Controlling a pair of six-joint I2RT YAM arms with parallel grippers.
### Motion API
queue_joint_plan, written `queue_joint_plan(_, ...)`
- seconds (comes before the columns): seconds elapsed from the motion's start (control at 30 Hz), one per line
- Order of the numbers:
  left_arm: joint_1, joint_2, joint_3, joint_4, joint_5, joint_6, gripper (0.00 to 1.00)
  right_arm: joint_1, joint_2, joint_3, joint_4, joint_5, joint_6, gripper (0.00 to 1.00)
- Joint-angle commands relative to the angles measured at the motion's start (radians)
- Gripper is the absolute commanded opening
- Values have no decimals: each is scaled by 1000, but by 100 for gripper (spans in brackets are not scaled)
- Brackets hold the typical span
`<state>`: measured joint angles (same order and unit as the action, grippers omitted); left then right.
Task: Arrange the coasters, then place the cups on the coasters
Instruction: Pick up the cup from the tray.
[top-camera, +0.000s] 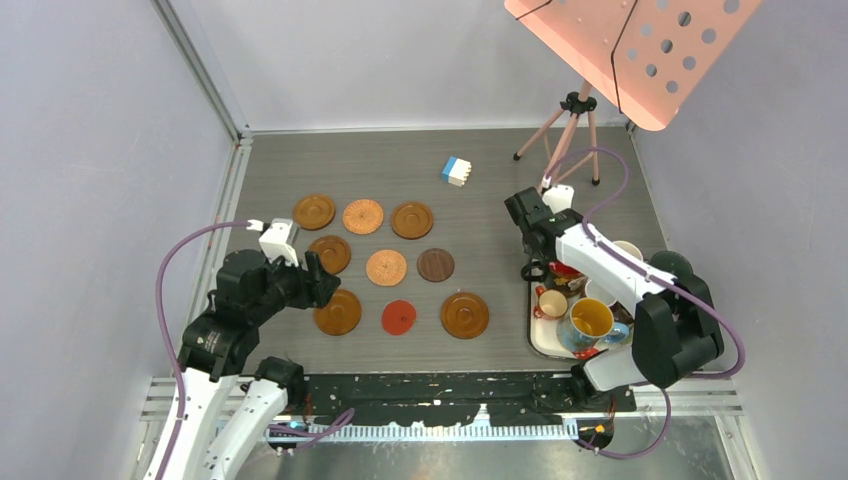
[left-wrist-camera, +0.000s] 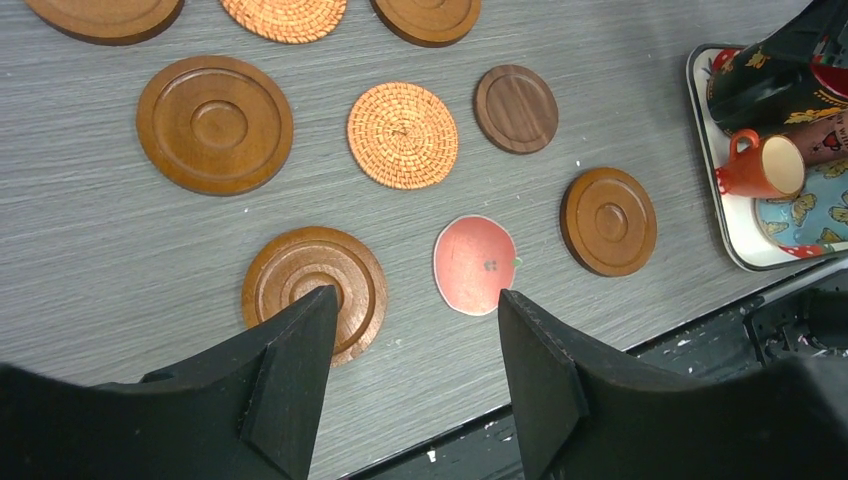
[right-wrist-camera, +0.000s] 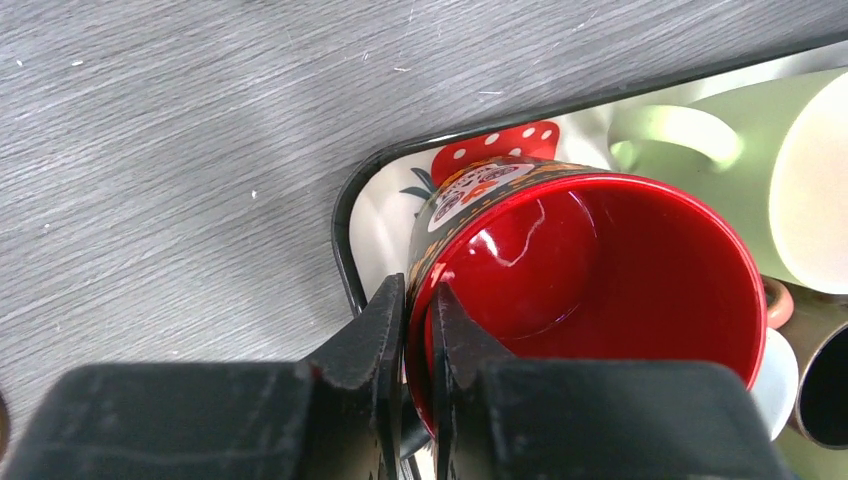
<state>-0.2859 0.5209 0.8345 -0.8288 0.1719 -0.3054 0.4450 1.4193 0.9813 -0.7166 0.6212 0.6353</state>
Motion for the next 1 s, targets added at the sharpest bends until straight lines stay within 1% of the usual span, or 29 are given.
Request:
queue_joint_plan(0.0, -2, -3, 4, 12, -19, 9, 63, 1, -5, 104, -7, 93, -83, 6)
queue_joint_plan(0.27, -2, -12, 6, 1, -57, 8, 66, 1, -21, 193, -29, 73, -180, 5)
queue_joint_plan(0.37, -2, -10, 6, -2, -69, 6, 68, 6, -44, 219, -18, 32, -224, 5)
queue_joint_plan(0.47, -2, -7, 6, -3, -70, 6, 69, 33, -80, 228, 9, -27, -306, 6)
queue_joint_plan(0.67, -2, 3, 13, -9, -97, -5, 70, 170, -155, 204, 110, -133, -453, 6)
queue_joint_plan(0.77, -2, 21, 26, -10, -94, -31, 70, 281, -177, 198, 162, -163, -519, 5)
queue_joint_plan(0.83, -2, 44, 39, -9, -54, -62, 70, 351, -183, 193, 193, -189, -583, 5)
queue_joint_plan(0.97, -2, 105, 70, 9, 80, -125, 69, 480, -206, 170, 264, -246, -686, 6)
